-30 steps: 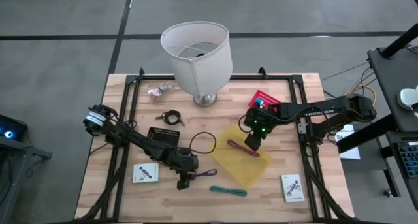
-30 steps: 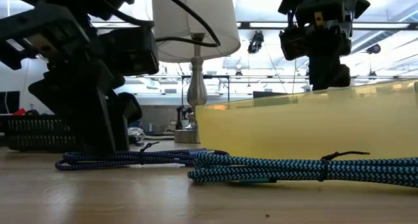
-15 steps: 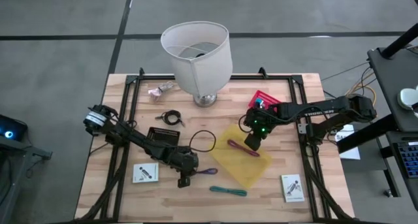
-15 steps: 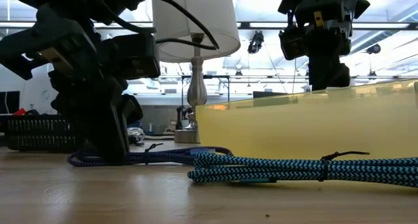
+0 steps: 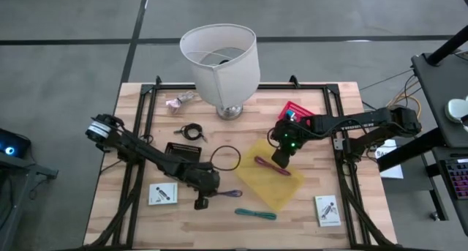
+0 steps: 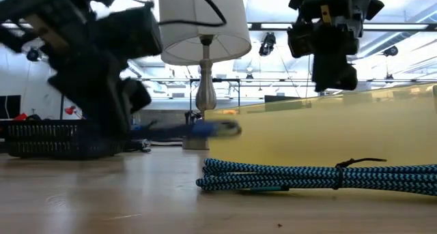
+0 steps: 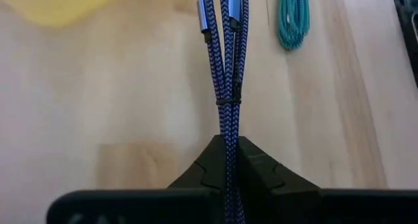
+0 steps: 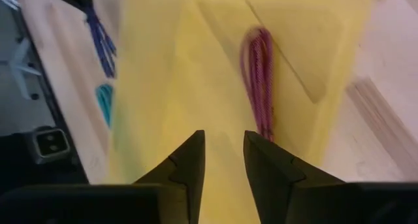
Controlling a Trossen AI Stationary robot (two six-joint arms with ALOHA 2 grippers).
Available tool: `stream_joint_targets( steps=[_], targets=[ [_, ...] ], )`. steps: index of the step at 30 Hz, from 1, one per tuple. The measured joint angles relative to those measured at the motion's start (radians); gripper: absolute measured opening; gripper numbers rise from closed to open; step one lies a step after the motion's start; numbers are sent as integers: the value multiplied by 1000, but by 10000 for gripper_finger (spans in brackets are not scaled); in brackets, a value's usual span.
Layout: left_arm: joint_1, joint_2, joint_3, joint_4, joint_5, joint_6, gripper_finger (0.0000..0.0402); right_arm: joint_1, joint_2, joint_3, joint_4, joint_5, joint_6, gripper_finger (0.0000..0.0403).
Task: Pick and place items into bin
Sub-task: Put the blue charger cable into the yellow bin
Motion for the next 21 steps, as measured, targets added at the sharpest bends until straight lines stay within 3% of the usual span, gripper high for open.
stream_joint_targets(
  steps=[4, 14, 21],
  targets=[
    [1, -64, 0, -34, -80, 6, 3, 6, 0, 0, 127, -1, -11, 101],
    [1, -227, 5, -41, -386, 3, 4, 57, -1, 0, 640, -2, -136, 108],
    [1, -298, 7, -39, -460, 7, 5, 78, 1, 0, 800, 1, -153, 119]
  ],
)
